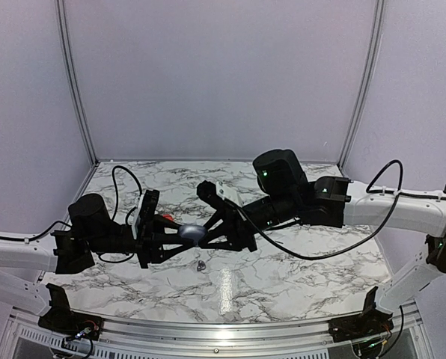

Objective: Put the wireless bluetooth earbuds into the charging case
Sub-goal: Pass from the left arm to the right, then pass from the right arm to the left, then open the charging case at the center of the board, then pick up the left earbud from the center of the board, then insert the left earbud into the left side groove of the charging case.

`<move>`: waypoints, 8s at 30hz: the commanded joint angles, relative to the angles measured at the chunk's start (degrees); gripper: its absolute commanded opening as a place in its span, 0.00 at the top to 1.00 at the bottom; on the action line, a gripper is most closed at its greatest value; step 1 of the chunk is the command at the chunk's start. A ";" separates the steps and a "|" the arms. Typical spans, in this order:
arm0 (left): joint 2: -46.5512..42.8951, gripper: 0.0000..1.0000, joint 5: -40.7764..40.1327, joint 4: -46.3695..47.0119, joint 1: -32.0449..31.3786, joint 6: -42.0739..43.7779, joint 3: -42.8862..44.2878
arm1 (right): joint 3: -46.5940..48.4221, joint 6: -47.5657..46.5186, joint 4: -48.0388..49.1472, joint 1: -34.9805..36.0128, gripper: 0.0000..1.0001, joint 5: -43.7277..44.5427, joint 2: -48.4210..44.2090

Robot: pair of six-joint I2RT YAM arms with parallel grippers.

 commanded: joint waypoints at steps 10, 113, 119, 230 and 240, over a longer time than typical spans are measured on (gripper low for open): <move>-0.21 0.59 -4.19 -0.82 0.00 -1.63 -0.73 | 1.21 0.60 2.13 0.18 0.88 -0.43 -1.63; -18.27 1.00 -18.45 0.90 3.46 -8.96 -16.96 | -6.69 15.99 10.84 -5.40 0.69 11.35 21.41; -18.07 1.00 -18.45 0.88 3.45 -8.65 -16.74 | -4.23 17.48 10.65 -5.26 0.72 12.63 25.30; -6.87 1.00 -1.19 -2.98 -3.60 8.34 -8.56 | 26.08 -14.32 -26.10 16.35 1.00 29.67 13.89; -7.87 1.00 -0.51 -2.98 -3.69 7.93 -9.00 | 24.77 -16.32 -26.87 18.11 0.99 37.42 14.01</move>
